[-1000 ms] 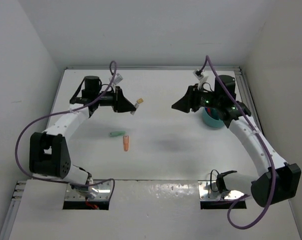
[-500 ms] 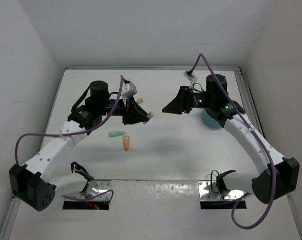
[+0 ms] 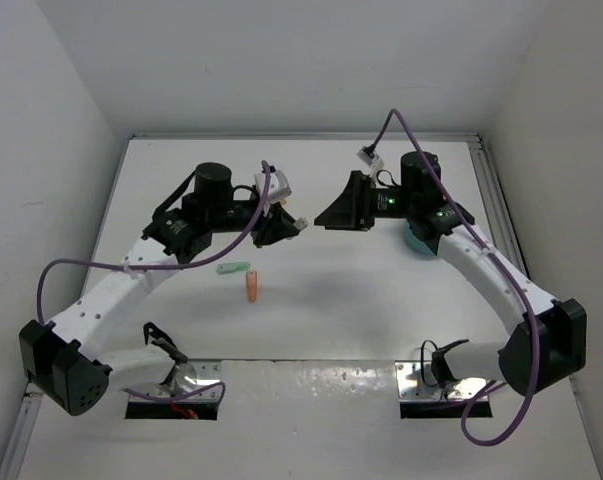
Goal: Sort the stationery into containers
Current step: Pick up the stationery from the center of the board, then place the stationery in the storage box, then pick up the stationery from the center of the board.
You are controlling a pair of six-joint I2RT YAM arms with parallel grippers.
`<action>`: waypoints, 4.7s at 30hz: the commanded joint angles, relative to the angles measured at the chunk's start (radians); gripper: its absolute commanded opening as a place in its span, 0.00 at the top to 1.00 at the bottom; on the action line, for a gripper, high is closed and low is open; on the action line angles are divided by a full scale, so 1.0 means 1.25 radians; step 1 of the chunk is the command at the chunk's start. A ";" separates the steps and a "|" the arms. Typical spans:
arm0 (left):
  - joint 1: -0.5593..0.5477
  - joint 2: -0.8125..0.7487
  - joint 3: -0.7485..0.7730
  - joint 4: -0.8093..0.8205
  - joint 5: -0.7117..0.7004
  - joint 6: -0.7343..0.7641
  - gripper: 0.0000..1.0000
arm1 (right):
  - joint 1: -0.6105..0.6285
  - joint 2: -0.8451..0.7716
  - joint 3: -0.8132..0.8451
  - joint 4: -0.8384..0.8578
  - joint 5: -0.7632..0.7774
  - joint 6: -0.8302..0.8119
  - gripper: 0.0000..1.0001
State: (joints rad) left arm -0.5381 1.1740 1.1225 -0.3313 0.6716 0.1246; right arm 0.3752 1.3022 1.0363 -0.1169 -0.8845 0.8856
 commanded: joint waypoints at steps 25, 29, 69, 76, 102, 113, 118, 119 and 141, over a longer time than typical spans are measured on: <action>-0.062 0.028 0.113 -0.026 -0.081 0.021 0.15 | 0.010 0.044 0.149 -0.122 0.057 -0.184 1.00; -0.023 0.033 0.116 -0.036 -0.175 -0.010 0.00 | -0.105 0.020 0.247 -0.413 0.116 -0.452 1.00; 0.124 0.359 0.236 -0.087 -0.433 -0.037 0.00 | -0.445 0.135 0.094 -0.406 0.640 -1.089 0.96; 0.159 0.485 0.318 -0.072 -0.331 0.092 0.01 | -0.408 0.133 0.126 -0.446 0.620 -1.034 0.53; 0.186 0.924 0.616 -0.067 -0.281 0.132 0.62 | -0.317 0.049 0.317 -0.675 0.384 -0.776 0.51; 0.191 0.913 0.657 -0.132 -0.232 0.154 0.96 | -0.286 0.069 0.367 -0.686 0.365 -0.755 0.52; 0.185 0.803 0.545 -0.059 -0.190 0.145 1.00 | -0.272 0.065 0.366 -0.684 0.315 -0.737 0.53; 0.184 0.802 0.549 -0.065 -0.196 0.136 0.98 | -0.265 0.065 0.365 -0.686 0.312 -0.733 0.52; 0.092 0.920 0.670 -0.134 -0.560 -0.222 0.36 | -0.257 0.069 0.345 -0.680 0.312 -0.729 0.48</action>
State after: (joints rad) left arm -0.4278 2.3108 1.9438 -0.4938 0.0650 -0.0994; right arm 0.0486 1.3891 1.4551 -0.9810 -0.4767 -0.0364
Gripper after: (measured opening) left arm 0.640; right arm 0.515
